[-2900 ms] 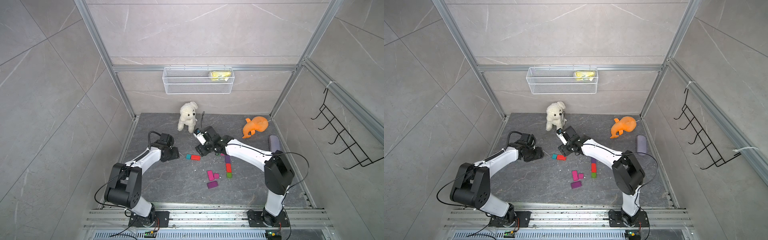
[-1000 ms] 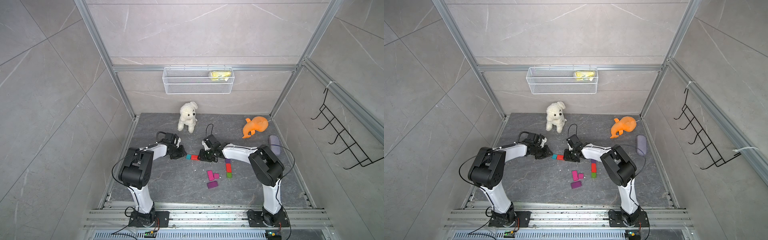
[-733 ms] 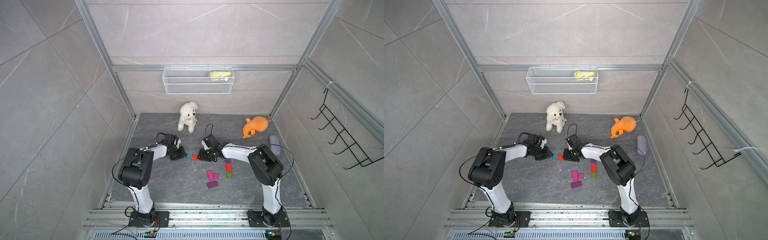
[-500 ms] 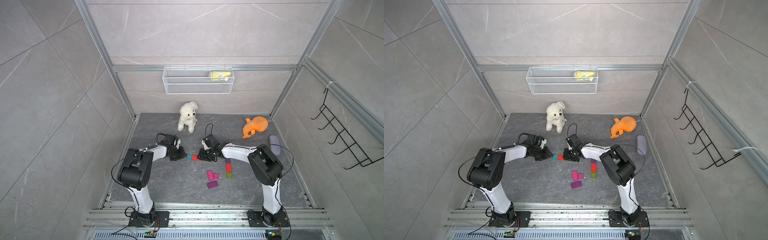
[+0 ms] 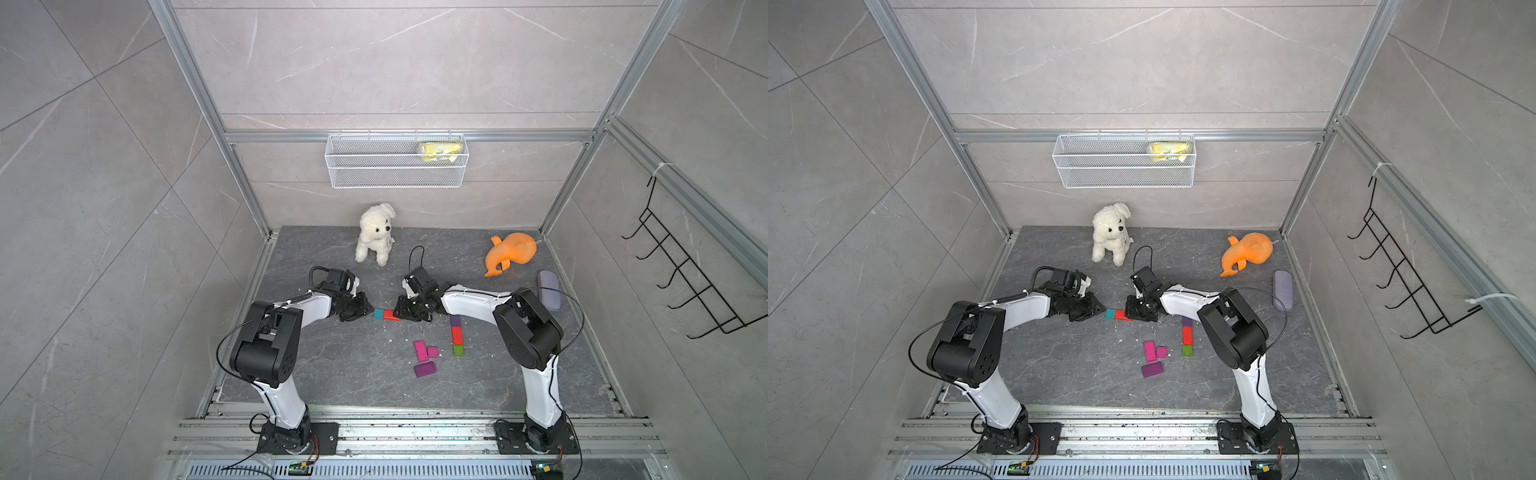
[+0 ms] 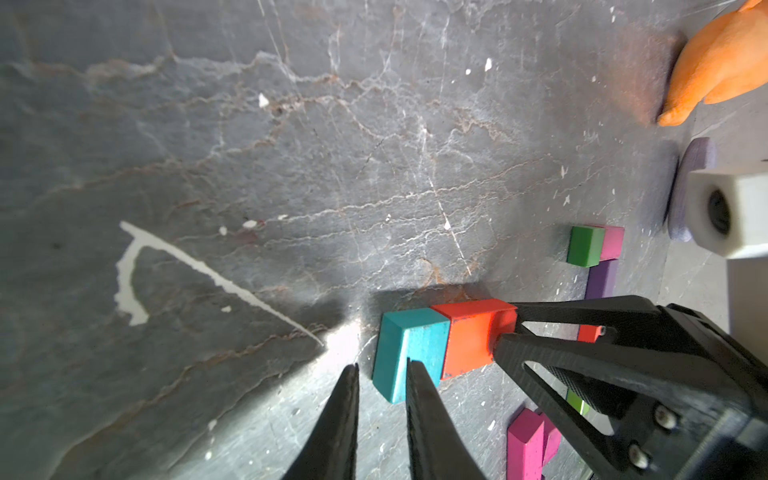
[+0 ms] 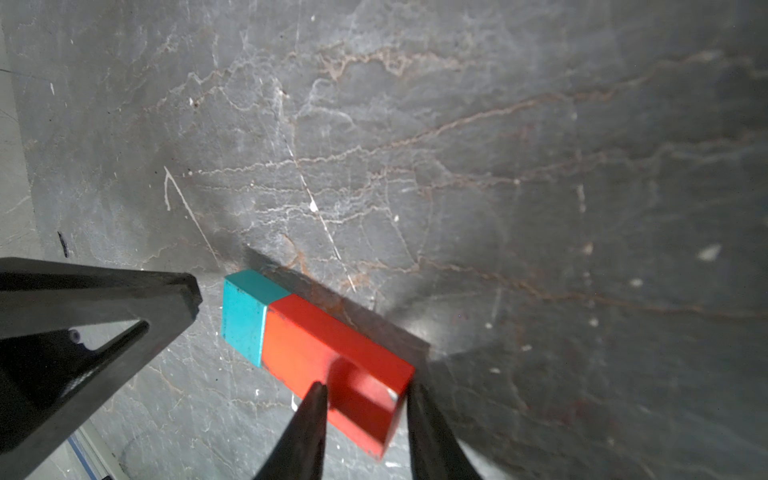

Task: Assemble the number 7 with building blocks
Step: Assemble the building block at the center of the board.

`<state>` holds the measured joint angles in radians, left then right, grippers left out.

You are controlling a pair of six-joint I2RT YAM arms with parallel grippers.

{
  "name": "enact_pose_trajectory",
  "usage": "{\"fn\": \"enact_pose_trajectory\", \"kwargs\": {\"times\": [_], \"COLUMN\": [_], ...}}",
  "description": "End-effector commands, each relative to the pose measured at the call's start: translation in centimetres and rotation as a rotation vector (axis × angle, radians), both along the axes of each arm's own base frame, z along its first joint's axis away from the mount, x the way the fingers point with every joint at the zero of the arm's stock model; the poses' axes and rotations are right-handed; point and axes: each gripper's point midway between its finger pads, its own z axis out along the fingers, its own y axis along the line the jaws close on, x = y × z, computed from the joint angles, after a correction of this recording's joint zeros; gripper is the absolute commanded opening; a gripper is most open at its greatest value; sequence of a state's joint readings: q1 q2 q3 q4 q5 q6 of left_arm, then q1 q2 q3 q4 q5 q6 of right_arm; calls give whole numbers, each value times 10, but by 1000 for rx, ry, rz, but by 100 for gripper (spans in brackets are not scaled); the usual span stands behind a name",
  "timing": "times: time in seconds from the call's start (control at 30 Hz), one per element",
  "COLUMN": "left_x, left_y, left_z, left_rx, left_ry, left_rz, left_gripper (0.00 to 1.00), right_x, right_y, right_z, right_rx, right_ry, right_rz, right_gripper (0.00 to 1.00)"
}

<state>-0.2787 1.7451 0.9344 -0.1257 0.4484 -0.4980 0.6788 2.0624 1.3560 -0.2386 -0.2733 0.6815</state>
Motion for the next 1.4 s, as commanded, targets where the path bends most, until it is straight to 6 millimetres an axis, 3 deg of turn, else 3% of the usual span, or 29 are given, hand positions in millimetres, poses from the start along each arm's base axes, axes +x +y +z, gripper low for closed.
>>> {"fn": "enact_pose_trajectory", "kwargs": {"times": [0.0, 0.77, 0.97, 1.13, 1.37], "left_x": [3, -3, -3, -4, -10], "left_y": [-3, -9, -8, 0, 10], "left_z": [16, 4, 9, 16, 32], "left_rx": [-41, -73, -70, -31, 12], "left_ry": [-40, -1, -13, -42, -91], "left_rz": [3, -6, 0, 18, 39], "left_gripper": [25, 25, 26, 33, 44], "right_x": [0, 2, 4, 7, 0], "right_y": [1, 2, 4, 4, -2], "right_z": [-8, -10, -8, 10, 54], "right_rx": [-28, -33, -28, -18, -5], "right_ry": [19, 27, 22, -27, -136], "right_rz": [-5, -11, -6, 11, 30], "right_gripper": [35, 35, 37, 45, 53]}}
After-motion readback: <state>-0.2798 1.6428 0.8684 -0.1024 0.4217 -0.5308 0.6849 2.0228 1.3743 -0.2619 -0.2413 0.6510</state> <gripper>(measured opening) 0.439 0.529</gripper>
